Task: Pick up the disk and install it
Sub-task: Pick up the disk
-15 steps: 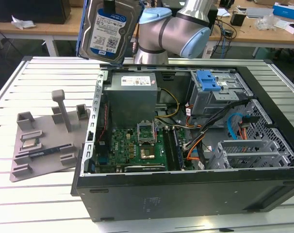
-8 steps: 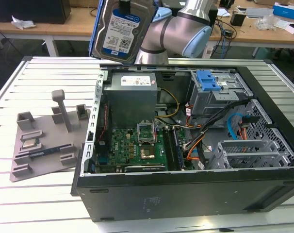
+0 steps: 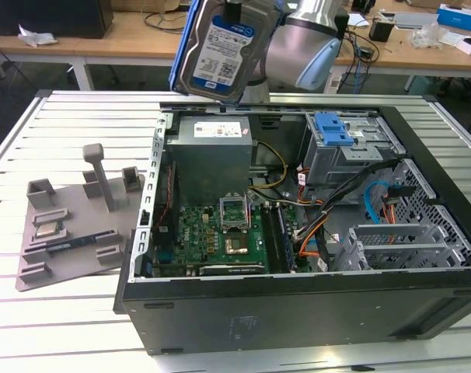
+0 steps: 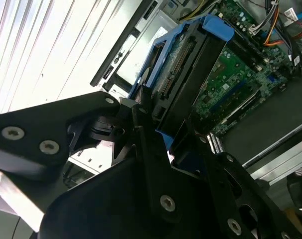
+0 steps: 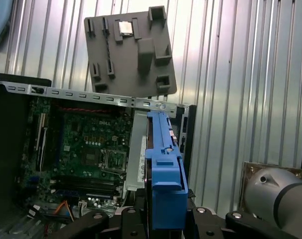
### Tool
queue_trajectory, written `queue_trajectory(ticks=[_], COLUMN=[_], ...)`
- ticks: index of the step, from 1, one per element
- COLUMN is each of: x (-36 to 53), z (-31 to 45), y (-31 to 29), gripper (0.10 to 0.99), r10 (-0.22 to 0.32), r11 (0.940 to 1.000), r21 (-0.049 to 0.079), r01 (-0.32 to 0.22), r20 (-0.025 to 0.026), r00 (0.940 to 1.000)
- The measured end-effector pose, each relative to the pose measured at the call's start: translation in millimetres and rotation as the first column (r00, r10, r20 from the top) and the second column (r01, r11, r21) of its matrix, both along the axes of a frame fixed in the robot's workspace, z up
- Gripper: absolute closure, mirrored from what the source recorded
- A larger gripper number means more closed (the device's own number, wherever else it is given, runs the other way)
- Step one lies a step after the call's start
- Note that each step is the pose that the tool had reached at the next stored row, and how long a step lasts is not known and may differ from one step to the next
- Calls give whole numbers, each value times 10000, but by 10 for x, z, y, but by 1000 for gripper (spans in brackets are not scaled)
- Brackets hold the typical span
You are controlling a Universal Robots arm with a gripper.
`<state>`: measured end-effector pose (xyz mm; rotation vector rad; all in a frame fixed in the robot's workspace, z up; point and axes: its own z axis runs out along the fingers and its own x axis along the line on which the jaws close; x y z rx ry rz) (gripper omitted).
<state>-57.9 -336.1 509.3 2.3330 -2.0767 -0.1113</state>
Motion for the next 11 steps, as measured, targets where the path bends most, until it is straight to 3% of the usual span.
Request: queue_trajectory(ticks=[3, 5, 8, 11], x=[191, 240, 290, 500], z=[0, -1, -7, -9], y=[0, 0, 0, 0], gripper=[718, 718, 718, 718], r10=[-3, -38, -546, -581], r11=[10000, 10000, 9985, 9983], r21=[0, 0, -19, -23], r01=[3, 38, 546, 581], r20=[-7, -8, -7, -13], r00=[10000, 10000, 9985, 9983])
